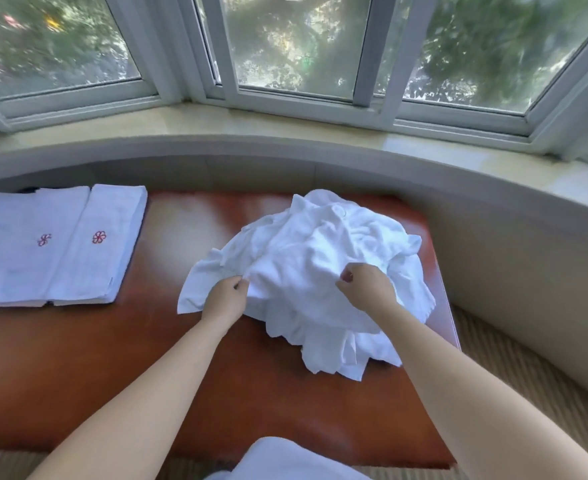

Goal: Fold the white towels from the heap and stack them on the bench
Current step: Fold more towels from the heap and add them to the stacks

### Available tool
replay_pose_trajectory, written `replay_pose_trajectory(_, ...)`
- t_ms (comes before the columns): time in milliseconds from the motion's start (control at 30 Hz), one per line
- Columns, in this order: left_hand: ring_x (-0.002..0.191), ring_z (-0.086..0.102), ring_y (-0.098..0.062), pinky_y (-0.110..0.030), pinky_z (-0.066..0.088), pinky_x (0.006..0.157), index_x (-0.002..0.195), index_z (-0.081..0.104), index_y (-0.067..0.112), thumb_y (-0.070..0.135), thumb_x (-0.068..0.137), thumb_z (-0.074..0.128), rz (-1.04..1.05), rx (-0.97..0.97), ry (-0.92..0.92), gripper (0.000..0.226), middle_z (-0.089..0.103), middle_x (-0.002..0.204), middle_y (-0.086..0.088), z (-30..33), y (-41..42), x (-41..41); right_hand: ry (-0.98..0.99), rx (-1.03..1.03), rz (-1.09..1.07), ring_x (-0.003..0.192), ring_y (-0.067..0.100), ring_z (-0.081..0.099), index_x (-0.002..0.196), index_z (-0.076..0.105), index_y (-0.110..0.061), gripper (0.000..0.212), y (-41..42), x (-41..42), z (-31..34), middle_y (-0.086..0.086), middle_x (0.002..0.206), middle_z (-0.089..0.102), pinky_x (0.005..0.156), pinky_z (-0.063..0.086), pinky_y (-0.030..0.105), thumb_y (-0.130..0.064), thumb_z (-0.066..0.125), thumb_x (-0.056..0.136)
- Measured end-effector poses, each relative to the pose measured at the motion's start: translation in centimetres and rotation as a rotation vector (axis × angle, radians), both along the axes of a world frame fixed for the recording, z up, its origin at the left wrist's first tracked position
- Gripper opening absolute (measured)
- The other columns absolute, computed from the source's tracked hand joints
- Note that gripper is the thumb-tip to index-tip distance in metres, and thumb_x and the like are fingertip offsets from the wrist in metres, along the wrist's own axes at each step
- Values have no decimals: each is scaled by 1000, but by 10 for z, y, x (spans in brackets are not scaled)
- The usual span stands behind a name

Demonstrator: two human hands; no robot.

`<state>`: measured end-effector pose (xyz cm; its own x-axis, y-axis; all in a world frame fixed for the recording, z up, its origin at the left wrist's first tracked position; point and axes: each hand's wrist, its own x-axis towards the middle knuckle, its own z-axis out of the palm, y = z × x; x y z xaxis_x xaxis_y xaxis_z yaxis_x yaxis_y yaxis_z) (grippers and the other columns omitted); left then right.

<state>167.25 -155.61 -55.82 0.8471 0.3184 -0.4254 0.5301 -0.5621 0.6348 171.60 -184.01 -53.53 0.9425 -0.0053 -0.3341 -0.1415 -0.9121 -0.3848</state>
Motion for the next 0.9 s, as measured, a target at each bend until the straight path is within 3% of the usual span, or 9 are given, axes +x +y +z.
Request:
replay_pose_trajectory(200, 58, 28, -18, -31, 22, 54, 63, 36, 14, 19, 99, 42, -49, 72, -136, 37, 34, 61, -1, 47, 1, 14, -194, 32, 41, 77, 25, 56, 68, 55, -17, 25, 4, 25, 46, -1, 74, 61, 54, 37, 32, -25, 54, 92)
replay_pose_trajectory(333, 59, 23, -20, -31, 17, 53, 65, 28, 19, 18, 96, 43, -45, 11, -277, 35, 27, 63, -2, 77, 8, 20, -380, 276, -118, 73, 24, 56, 78, 60, -13, 15, 15, 37, 97, -1, 72, 62, 57, 38, 33, -19, 53, 90)
replay_pose_trajectory(433, 64, 33, -24, -35, 23, 58, 67, 40, 11, 24, 99, 42, -78, 42, -334, 34, 40, 66, -7, 96, 16, 28, -496, 412, -153, 74, 20, 57, 87, 65, -13, 16, 27, 45, 147, -7, 74, 62, 62, 38, 30, -24, 56, 93)
replay_pose_trajectory(500, 76, 48, -26, -36, 39, 66, 87, 63, 15, 29, 101, 41, -101, 26, -373, 30, 56, 83, -8, 105, 20, 36, -541, 542, -145, 69, 11, 57, 87, 66, -19, 15, 37, 46, 181, -10, 76, 63, 59, 42, 25, -29, 57, 94)
replay_pose_trajectory(533, 88, 55, -25, -37, 47, 76, 110, 69, 23, 32, 102, 45, -99, -6, -395, 27, 60, 100, -6, 109, 22, 38, -552, 605, -138, 65, 7, 55, 85, 66, -22, 15, 43, 45, 196, -10, 75, 64, 56, 42, 22, -30, 58, 94)
replay_pose_trajectory(633, 108, 59, -17, -34, 59, 79, 148, 46, 38, 38, 95, 66, -113, -198, -445, 56, 44, 131, 2, 119, 18, 34, -532, 772, -118, 57, 5, 52, 83, 67, -23, 15, 61, 41, 234, -7, 70, 63, 53, 41, 18, -30, 60, 95)
replay_pose_trajectory(700, 110, 61, -12, -28, 61, 69, 142, 44, 51, 39, 85, 78, -177, -272, -473, 67, 39, 133, 9, 125, 12, 28, -515, 863, -110, 60, 8, 55, 85, 68, -21, 15, 73, 37, 254, -7, 67, 62, 59, 45, 24, -28, 62, 97)
replay_pose_trajectory(800, 94, 66, -3, -22, 56, 58, 118, 49, 64, 58, 70, 74, -166, -222, -522, 55, 43, 124, 14, 137, 9, 20, -474, 1001, -89, 62, 11, 57, 86, 69, -19, 15, 90, 29, 280, -9, 61, 62, 65, 52, 27, -25, 63, 98)
replay_pose_trajectory(900, 86, 67, -14, -26, 44, 59, 113, 53, 33, 58, 82, 68, 20, -50, -534, 43, 56, 108, 6, 144, 13, 16, -398, 1107, -50, 65, 14, 59, 87, 69, -17, 13, 108, 16, 297, -4, 65, 62, 68, 55, 26, -24, 66, 98)
